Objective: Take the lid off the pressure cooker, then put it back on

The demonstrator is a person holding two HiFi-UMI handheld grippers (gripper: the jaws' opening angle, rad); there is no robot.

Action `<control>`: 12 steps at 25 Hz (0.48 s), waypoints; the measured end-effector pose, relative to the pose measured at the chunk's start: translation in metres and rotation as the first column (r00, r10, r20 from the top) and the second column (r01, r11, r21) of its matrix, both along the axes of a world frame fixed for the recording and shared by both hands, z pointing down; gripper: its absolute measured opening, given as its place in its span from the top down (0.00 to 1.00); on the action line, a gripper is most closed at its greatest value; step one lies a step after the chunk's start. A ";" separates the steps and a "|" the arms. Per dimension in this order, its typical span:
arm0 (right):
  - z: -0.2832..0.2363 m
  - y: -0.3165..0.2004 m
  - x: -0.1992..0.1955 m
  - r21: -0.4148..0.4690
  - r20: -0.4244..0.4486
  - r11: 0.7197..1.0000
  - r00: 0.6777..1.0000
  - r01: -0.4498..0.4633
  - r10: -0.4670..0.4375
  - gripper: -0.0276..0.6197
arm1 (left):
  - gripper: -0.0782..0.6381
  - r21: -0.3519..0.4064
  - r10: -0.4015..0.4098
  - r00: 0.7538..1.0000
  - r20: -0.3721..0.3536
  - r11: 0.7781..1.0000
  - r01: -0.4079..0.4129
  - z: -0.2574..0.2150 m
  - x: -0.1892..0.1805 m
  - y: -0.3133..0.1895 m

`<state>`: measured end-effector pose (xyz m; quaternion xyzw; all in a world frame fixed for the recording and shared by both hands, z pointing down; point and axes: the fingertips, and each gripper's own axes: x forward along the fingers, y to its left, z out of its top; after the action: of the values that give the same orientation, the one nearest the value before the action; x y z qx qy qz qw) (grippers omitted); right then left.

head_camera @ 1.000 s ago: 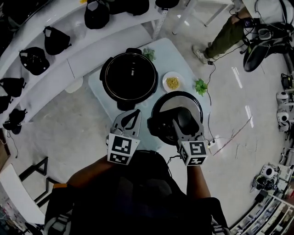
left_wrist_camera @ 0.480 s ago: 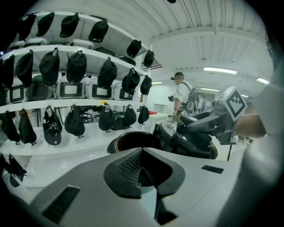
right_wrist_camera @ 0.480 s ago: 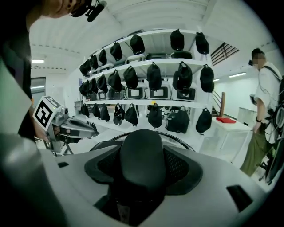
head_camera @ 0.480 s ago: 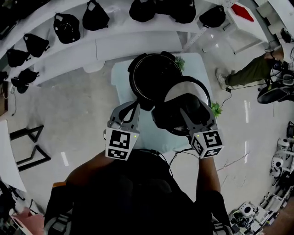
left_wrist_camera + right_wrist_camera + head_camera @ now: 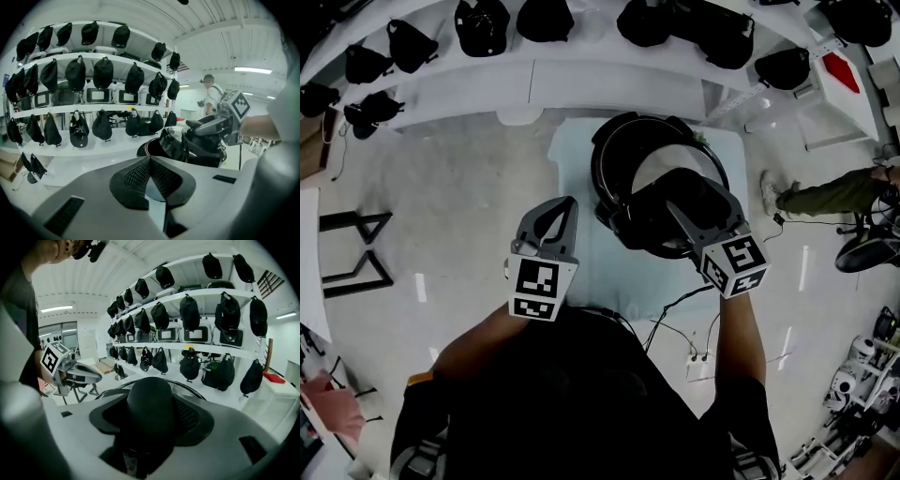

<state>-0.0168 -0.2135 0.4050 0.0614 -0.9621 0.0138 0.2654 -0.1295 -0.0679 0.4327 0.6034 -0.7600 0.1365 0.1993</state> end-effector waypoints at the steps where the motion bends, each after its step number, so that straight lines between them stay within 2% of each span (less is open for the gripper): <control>1: 0.001 -0.003 -0.007 0.000 -0.002 1.000 1.000 0.021 -0.021 0.50 | 0.88 -0.003 -0.012 1.000 -0.001 1.000 0.012 0.002 -0.003 0.001; 8: 0.013 -0.011 -0.049 0.007 -0.024 0.985 0.984 0.174 -0.174 0.50 | 0.88 -0.030 -0.082 0.997 0.001 0.996 0.082 0.009 -0.022 0.007; 12: 0.025 -0.011 -0.065 -0.014 -0.036 0.973 0.972 0.230 -0.230 0.50 | 0.88 -0.040 -0.095 0.995 0.002 0.995 0.095 0.013 -0.029 0.008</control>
<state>-0.0817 -0.2246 0.4301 -0.0516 -0.9576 -0.0135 0.2832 -0.1585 -0.0602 0.4454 0.5624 -0.7850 0.1419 0.2177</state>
